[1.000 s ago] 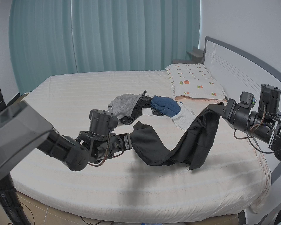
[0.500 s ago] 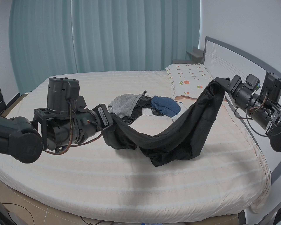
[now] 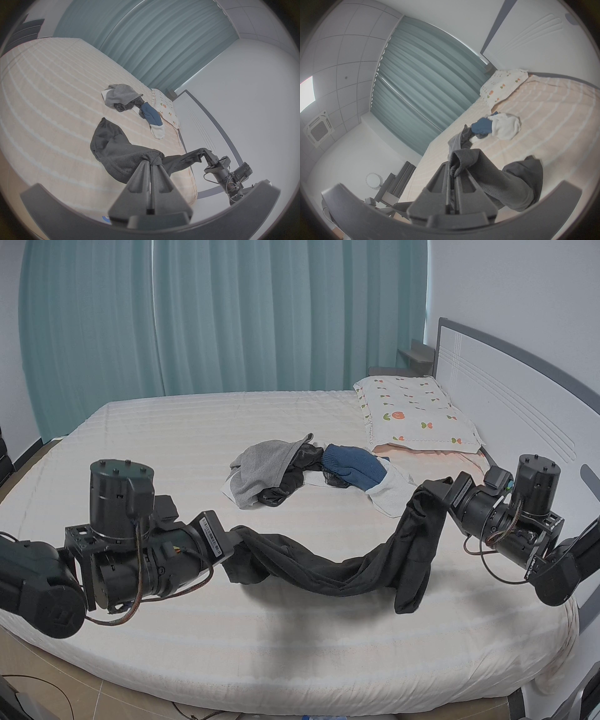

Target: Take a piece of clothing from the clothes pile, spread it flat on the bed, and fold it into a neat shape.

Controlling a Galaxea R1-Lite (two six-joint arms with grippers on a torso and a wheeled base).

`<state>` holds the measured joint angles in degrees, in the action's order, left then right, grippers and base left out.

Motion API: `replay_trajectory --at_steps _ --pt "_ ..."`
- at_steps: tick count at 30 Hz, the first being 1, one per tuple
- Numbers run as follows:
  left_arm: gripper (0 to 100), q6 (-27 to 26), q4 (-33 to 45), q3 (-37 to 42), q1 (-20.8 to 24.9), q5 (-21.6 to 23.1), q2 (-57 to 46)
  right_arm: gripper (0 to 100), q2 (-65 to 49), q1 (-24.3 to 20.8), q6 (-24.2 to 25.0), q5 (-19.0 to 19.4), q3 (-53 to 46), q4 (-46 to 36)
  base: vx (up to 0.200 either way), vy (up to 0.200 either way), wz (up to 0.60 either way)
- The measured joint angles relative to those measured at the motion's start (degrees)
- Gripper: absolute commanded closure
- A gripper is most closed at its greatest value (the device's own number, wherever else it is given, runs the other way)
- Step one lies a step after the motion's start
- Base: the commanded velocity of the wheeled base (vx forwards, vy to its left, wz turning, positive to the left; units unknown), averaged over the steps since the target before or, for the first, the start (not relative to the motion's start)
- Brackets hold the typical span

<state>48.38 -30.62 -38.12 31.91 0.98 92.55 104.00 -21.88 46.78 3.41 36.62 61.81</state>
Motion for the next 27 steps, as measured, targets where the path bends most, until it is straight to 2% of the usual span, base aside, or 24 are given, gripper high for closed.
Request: replay_trajectory --at_steps 3,11,18,24,27 --pt "100 0.2 -0.9 1.8 0.1 0.1 0.2 100 0.8 -0.5 0.3 0.0 -0.7 0.4 -0.2 0.0 0.0" --pt "100 0.3 -1.0 2.2 0.0 -0.1 0.5 100 1.2 -0.2 0.3 -1.4 -2.1 0.4 0.0 0.0 0.0" --pt "100 5.2 -0.9 0.3 -0.3 -0.5 1.3 100 0.7 -0.5 0.0 -2.6 -2.5 0.4 0.0 0.0 0.0" --pt "100 6.6 -0.4 -0.7 -0.8 0.1 1.4 100 -0.3 -0.7 -0.2 -3.1 -2.6 0.1 0.0 0.2 0.0" --pt "100 6.6 -0.4 -0.6 -0.8 0.1 1.4 100 -0.6 -0.8 -0.3 -3.6 -2.6 0.1 0.0 0.0 0.0"
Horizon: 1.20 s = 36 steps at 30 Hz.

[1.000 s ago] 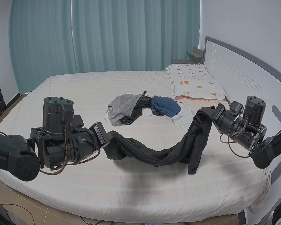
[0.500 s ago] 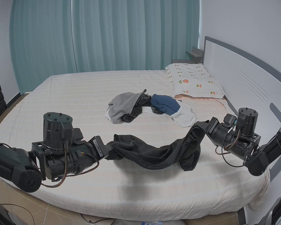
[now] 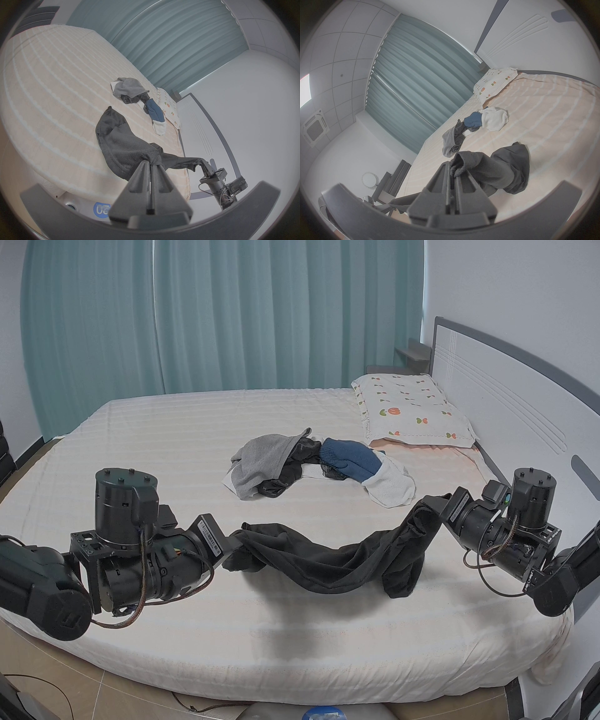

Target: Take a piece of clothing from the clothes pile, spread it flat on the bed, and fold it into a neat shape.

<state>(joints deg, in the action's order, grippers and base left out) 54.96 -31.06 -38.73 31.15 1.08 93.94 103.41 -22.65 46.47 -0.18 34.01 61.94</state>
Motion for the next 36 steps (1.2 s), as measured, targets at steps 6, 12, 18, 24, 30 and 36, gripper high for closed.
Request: replay_trajectory --at_steps 6,12,18,24,30,36 --pt "100 -0.2 -0.4 0.0 -0.1 -0.3 0.0 100 -0.4 -0.1 -0.4 -0.4 0.0 0.2 0.0 0.0 0.0" --pt "100 -0.4 -0.5 -0.3 0.3 -0.7 0.0 100 -0.5 -0.2 -0.4 -0.4 0.0 0.2 0.0 0.0 0.0" --pt "100 -0.4 -0.2 -0.6 0.1 -0.7 0.0 100 -0.5 -0.3 -0.4 -0.4 0.0 0.2 0.0 0.1 0.0" --pt "100 -0.4 -0.1 -0.5 -0.2 -0.6 -0.3 100 -0.5 -0.4 -1.4 -1.3 -0.1 0.0 0.0 0.2 0.0" --pt "100 -0.4 0.1 -0.2 -0.6 -0.5 -0.7 100 -0.5 -0.5 -3.0 -2.9 0.0 -0.2 0.0 0.2 0.0" --pt "100 -0.5 0.2 0.0 -1.1 -0.6 -1.7 100 -0.5 -0.5 -4.2 -4.3 0.2 -0.2 0.0 0.2 0.0"
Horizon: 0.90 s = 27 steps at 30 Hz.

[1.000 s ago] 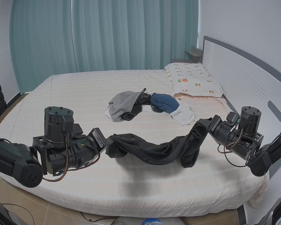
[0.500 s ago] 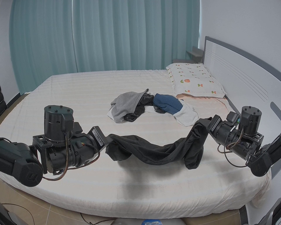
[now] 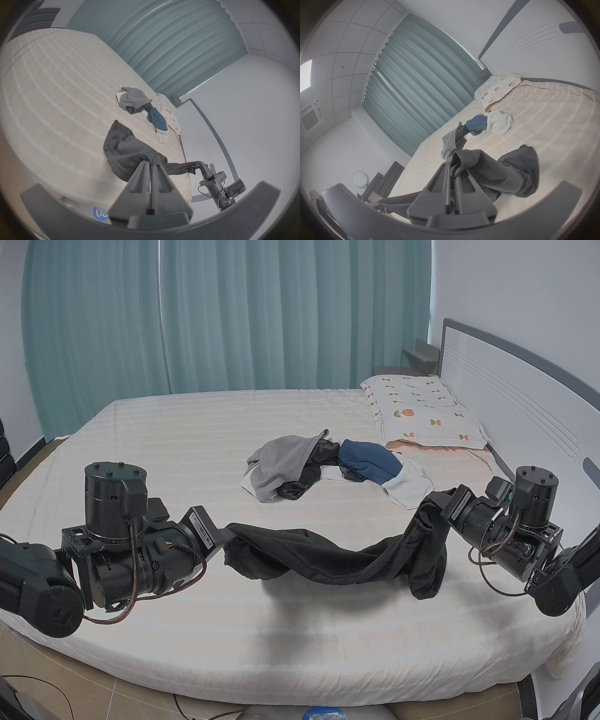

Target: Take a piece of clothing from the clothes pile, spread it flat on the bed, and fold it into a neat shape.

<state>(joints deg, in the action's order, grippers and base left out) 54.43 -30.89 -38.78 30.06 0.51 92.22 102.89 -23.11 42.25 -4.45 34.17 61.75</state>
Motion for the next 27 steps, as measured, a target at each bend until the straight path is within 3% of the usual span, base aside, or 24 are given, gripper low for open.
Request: replay_trajectory --at_steps 27 --pt "100 -0.7 0.4 0.1 -1.5 0.0 -1.9 100 -1.1 1.8 0.4 0.3 0.7 0.5 0.0 0.2 0.0"
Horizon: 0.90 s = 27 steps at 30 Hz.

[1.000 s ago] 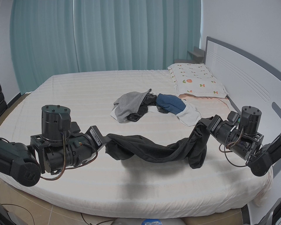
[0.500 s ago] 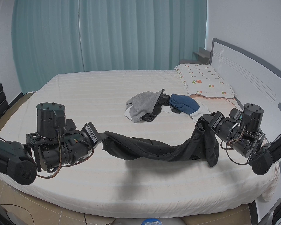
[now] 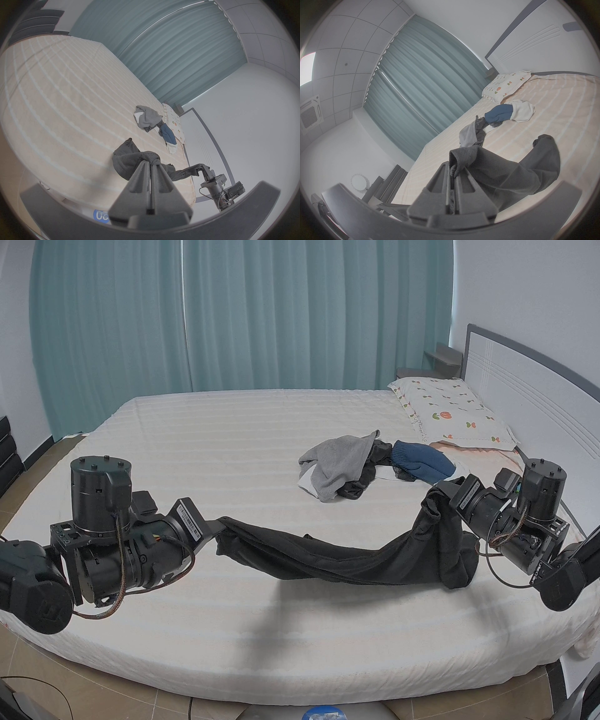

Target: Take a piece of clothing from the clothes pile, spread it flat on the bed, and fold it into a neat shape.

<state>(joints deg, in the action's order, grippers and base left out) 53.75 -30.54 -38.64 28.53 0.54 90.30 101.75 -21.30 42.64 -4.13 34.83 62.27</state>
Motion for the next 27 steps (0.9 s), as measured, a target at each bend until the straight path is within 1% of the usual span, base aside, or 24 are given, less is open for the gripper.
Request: replay_trajectory --at_steps 8,18,27 --pt "100 -0.2 1.9 -0.3 0.0 0.0 -0.8 100 -0.2 0.5 0.3 0.4 0.0 0.2 0.0 0.2 0.0" --pt "100 -0.2 2.0 -0.2 -0.1 -0.1 -1.4 100 -0.3 0.6 0.2 0.4 -0.1 0.2 0.0 0.2 0.0" --pt "100 -1.7 2.0 0.1 -0.7 0.1 -2.1 100 -1.1 0.9 0.2 0.6 -0.3 0.3 0.0 0.2 0.0"
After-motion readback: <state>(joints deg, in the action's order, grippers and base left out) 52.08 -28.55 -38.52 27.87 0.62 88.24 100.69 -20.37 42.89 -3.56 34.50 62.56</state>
